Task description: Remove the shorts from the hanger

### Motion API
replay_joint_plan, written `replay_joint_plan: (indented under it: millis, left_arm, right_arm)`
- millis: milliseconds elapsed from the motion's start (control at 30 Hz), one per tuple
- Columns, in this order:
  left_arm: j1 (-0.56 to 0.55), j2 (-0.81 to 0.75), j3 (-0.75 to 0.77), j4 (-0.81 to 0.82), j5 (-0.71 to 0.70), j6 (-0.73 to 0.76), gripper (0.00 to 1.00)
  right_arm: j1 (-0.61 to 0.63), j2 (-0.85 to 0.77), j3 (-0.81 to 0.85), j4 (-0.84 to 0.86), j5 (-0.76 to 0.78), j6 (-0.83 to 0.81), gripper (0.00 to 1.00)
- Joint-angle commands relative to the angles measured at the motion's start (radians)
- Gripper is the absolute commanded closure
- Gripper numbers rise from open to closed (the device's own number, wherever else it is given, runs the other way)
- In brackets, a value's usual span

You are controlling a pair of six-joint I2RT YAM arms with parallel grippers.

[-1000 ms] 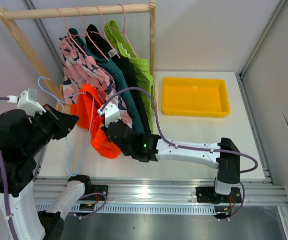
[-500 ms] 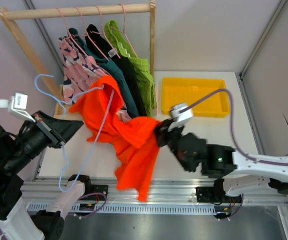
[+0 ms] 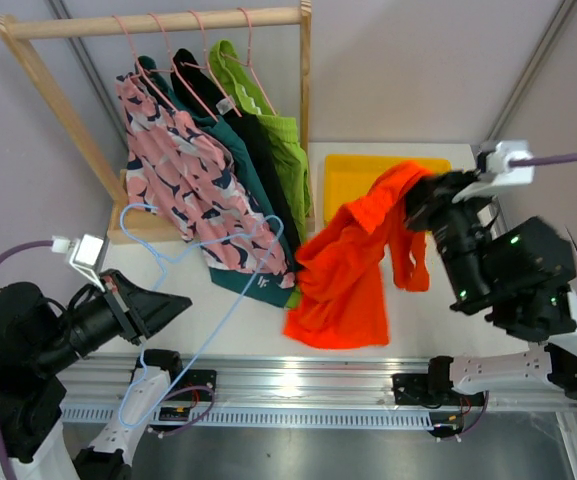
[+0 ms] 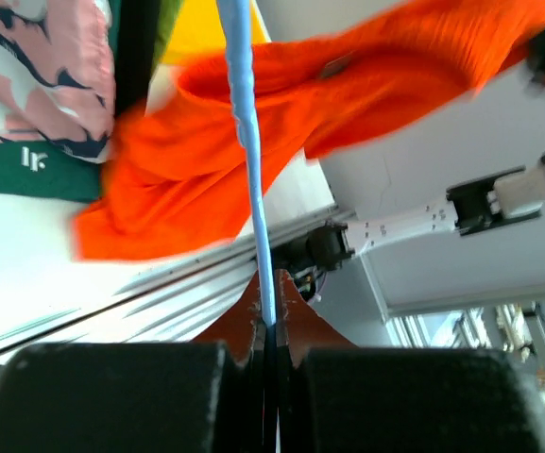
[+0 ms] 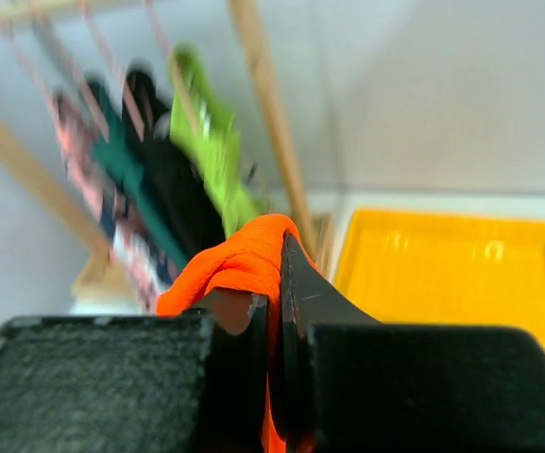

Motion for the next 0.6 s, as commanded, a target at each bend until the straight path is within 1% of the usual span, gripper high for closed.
replay_joint_plan:
  millis: [0, 33, 67, 100, 133, 167, 233, 267, 333, 367, 400, 433, 467, 500, 533, 567]
  left_arm:
    - [-0.002, -0.012, -0.076, -0.087, 0.125, 0.109, 1.0]
    - [-0.005, -0.028, -0.092, -0.078, 0.14, 0.112, 1.0]
    - [-0.01, -0.035, -0.122, -0.064, 0.186, 0.116, 1.0]
    - [-0.01, -0.043, -0.138, -0.058, 0.186, 0.113, 1.0]
    - [-0.01, -0.049, -0.139, -0.065, 0.162, 0.113, 1.0]
    - [-0.013, -0.052, -0.136, -0.068, 0.106, 0.113, 1.0]
    - [-0.013, -0.054, -0.104, -0.084, 0.055, 0.111, 1.0]
    - [-0.013, -0.054, -0.09, -0.088, -0.011, 0.108, 1.0]
    - [-0.013, -0.052, -0.044, -0.088, -0.07, 0.106, 1.0]
    - [-0.013, -0.054, -0.035, -0.088, -0.141, 0.1, 1.0]
    - [-0.013, -0.055, -0.032, -0.09, -0.174, 0.1, 1.0]
    - [-0.013, -0.049, -0.02, -0.087, -0.205, 0.106, 1.0]
    - [-0.013, -0.046, -0.014, -0.085, -0.282, 0.108, 1.0]
    - [-0.013, -0.04, -0.007, -0.084, -0.323, 0.108, 1.0]
    - [-0.013, -0.036, 0.037, -0.082, -0.359, 0.106, 1.0]
    - [-0.013, -0.017, 0.058, -0.088, -0.396, 0.105, 1.0]
  right_arm:
    - [-0.076, 0.068, 0.19, 0.135, -0.04, -0.224, 1.0]
    - [-0.124, 0.094, 0.281, 0.134, -0.057, -0.244, 1.0]
    - [-0.15, 0.143, 0.324, 0.135, -0.09, -0.279, 1.0]
    - [-0.178, 0.17, 0.368, 0.129, -0.107, -0.288, 1.0]
    - [-0.207, 0.199, 0.414, 0.12, -0.126, -0.291, 1.0]
    - [-0.275, 0.257, 0.509, 0.086, -0.174, -0.29, 1.0]
    - [-0.355, 0.324, 0.621, 0.026, -0.234, -0.247, 1.0]
    - [-0.439, 0.397, 0.74, -0.038, -0.3, -0.232, 1.0]
    - [-0.515, 0.474, 0.856, -0.092, -0.366, -0.209, 1.0]
    - [-0.581, 0.535, 0.943, -0.113, -0.424, -0.209, 1.0]
    - [-0.612, 0.562, 0.971, -0.118, -0.46, -0.207, 1.0]
    - [-0.644, 0.58, 0.99, -0.113, -0.528, -0.203, 1.0]
    - [-0.72, 0.6, 0.999, -0.109, -0.567, -0.19, 1.0]
    - [-0.764, 0.609, 1.002, -0.109, -0.61, -0.169, 1.0]
    - [-0.814, 0.615, 1.002, -0.109, -0.705, -0.105, 1.0]
    - [-0.918, 0.62, 0.992, -0.103, -0.757, -0.071, 1.0]
